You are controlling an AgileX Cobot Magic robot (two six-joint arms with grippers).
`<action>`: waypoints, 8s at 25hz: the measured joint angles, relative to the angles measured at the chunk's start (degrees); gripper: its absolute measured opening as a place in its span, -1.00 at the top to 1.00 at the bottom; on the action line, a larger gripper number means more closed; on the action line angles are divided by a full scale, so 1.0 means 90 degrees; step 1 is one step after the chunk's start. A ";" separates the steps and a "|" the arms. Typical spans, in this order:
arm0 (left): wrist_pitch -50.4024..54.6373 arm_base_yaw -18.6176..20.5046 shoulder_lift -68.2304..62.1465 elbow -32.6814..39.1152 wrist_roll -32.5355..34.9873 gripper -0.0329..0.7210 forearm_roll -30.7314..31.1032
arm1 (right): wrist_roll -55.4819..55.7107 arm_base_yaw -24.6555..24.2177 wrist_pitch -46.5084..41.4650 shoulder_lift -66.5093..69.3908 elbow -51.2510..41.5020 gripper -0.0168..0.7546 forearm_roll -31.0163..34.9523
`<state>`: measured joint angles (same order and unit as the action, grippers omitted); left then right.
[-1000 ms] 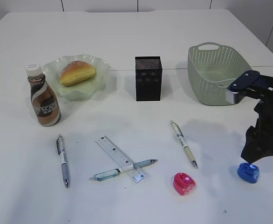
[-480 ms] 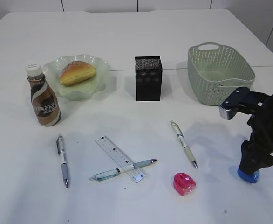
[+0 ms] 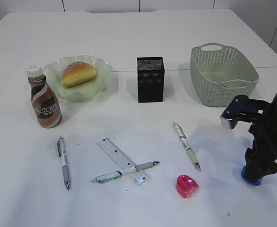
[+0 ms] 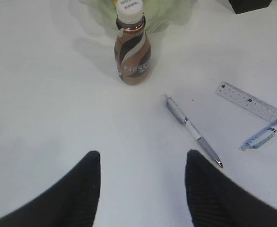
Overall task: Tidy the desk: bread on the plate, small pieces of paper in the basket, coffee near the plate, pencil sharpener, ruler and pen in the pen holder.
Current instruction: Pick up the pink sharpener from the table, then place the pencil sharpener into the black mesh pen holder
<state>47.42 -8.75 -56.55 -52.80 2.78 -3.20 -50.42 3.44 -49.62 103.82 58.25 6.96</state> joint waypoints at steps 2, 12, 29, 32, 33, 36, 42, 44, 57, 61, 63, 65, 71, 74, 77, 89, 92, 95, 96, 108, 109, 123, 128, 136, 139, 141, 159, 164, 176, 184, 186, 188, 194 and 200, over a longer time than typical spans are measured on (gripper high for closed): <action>0.0056 0.0000 0.0000 0.0000 0.0000 -0.14 0.0000 | -0.0025 0.0000 0.0023 0.0069 0.0000 -0.53 -0.0026; 0.0132 0.0000 0.0000 0.0000 0.0000 -0.13 0.0000 | -0.0058 0.0000 0.0103 0.0312 0.0000 -0.53 -0.0118; 0.0305 0.0000 0.0000 0.0000 0.0000 -0.13 0.0000 | -0.0164 0.0000 0.0276 0.0563 0.0000 -0.53 -0.0293; 0.0305 0.0000 0.0000 0.0000 0.0000 -0.13 0.0000 | -0.0164 0.0000 0.0287 0.0563 0.0000 -0.53 -0.0296; 0.0305 0.0000 0.0000 0.0000 0.0000 -0.13 0.0000 | -0.0164 0.0000 0.0287 0.0589 0.0000 -0.53 -0.0307; 0.0305 0.0000 0.0000 0.0000 0.0000 -0.13 0.0000 | -0.0164 0.0000 0.0300 0.0604 0.0000 -0.53 -0.0307; 0.0305 0.0000 0.0000 0.0000 0.0000 -0.09 0.0000 | -0.0164 0.0000 0.0350 0.0614 0.0011 -0.37 -0.0344; 0.0305 0.0000 0.0000 0.0000 0.0000 -0.08 0.0000 | -0.0164 0.0000 0.0376 0.0629 0.0011 -0.23 -0.0354; 0.0379 0.0000 0.0000 0.0000 0.0000 -0.08 0.0000 | 0.1467 0.0000 0.0304 0.0633 0.0023 0.08 0.0133; 0.0407 0.0000 0.0000 0.0000 0.0000 -0.03 0.0000 | 0.2295 0.0000 0.0213 0.0633 0.0023 0.08 0.0192; 0.0407 0.0000 0.0000 0.0000 0.0000 -0.02 0.0000 | 0.2561 0.0000 0.0075 0.0633 0.0023 0.08 0.0345; 0.0407 0.0000 0.0000 0.0000 0.0000 -0.01 0.0000 | 0.2663 0.0000 -0.0102 0.0643 0.0037 0.08 0.0532; 0.0407 0.0000 0.0000 0.0000 0.0000 -0.01 0.0000 | 0.3050 0.0000 -0.0896 0.0694 0.0503 0.08 0.0866; 0.0407 0.0000 0.0000 0.0000 0.0000 -0.01 0.0000 | 0.3244 0.0000 -0.1437 0.0694 0.0864 0.08 0.0917; 0.0407 0.0000 0.0000 0.0000 0.0000 -0.01 0.0000 | 0.3405 0.0000 -0.1905 0.0694 0.1172 0.08 0.1043; 0.0407 0.0000 0.0000 0.0000 0.0000 -0.01 0.0000 | 0.3584 0.0000 -0.2121 0.0720 0.2882 0.08 0.1865; 0.0275 0.0000 0.0000 0.0000 0.0000 -0.01 0.0000 | 0.3572 0.0000 -0.2176 0.0744 0.3425 0.09 0.1983; 0.0051 0.0000 0.0000 0.0000 0.0000 -0.01 -0.0042 | 0.3401 0.0000 -0.2205 0.0770 0.3928 0.09 0.2197; -0.0030 0.0000 0.0000 0.0000 0.0000 -0.01 -0.0079 | 0.3295 0.0000 -0.2205 0.0768 0.4029 0.09 0.2317; -0.0999 0.0000 0.0000 0.0000 0.0000 -0.01 -0.0310 | 0.0467 0.0081 -0.0586 0.0825 0.4424 0.09 0.4433; -0.1064 0.0000 0.0000 0.0000 0.0000 -0.01 -0.0310 | 0.0116 0.0105 -0.0379 0.0883 0.4430 0.09 0.4647; -0.1874 0.0000 -0.0052 0.0000 0.0000 -0.01 -0.0310 | -0.2492 0.0366 0.1308 0.1996 0.4440 0.09 0.6591; -0.1917 0.0000 -0.0266 0.0000 0.0000 -0.01 -0.0310 | -0.3532 0.0641 0.2074 0.2152 0.4440 0.09 0.7307; -0.2173 0.0000 -0.0454 0.0000 0.0000 -0.01 -0.0310 | -0.4421 0.0721 0.2501 0.2582 0.4652 0.09 0.7909; -0.2282 0.0000 -0.0454 0.0000 0.0000 -0.01 -0.0310 | -0.4634 0.0721 0.2723 0.2696 0.4652 0.09 0.8016; -0.2372 0.0000 -0.0454 0.0000 0.0000 -0.01 -0.0310 | -0.4721 0.0721 0.2829 0.2774 0.4687 0.09 0.8095; -0.2552 0.0000 -0.0454 0.0000 0.0000 -0.01 -0.0310 | -0.4783 0.0721 0.2779 0.3005 0.4779 0.07 0.8331; -0.2552 0.0000 -0.0454 0.0000 0.0000 -0.01 -0.0297 | -0.4793 0.0721 0.2741 0.3005 0.4779 0.01 0.8331; -0.2552 0.0000 -0.0454 0.0000 0.0000 -0.01 -0.0297 | -0.4793 0.0721 0.2741 0.3008 0.4779 -0.13 0.8568; -0.2552 0.0000 -0.0454 0.0000 0.0000 -0.01 -0.0297 | -0.4504 0.0721 0.2391 0.3008 0.4779 -0.14 0.8674; -0.2552 0.0000 -0.0454 0.0000 0.0000 -0.01 -0.0297 | -0.4358 0.0721 0.2263 0.2953 0.4779 -0.14 0.8627; -0.2552 0.0000 -0.0454 0.0000 0.0000 -0.01 -0.0297 | -0.4088 0.0721 0.2147 0.2869 0.4779 -0.14 0.8407; -0.2552 0.0000 -0.0454 0.0000 0.0000 -0.01 -0.0297 | -0.1995 0.0697 0.1382 0.2215 0.4779 -0.14 0.6043; -0.2552 0.0000 -0.0454 0.0000 0.0000 -0.01 -0.0297 | 0.0045 0.0660 0.0063 0.1861 0.4779 -0.14 0.3848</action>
<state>24.45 -8.75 -60.64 -52.80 2.78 -5.87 -50.01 9.38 -49.05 120.57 101.26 41.60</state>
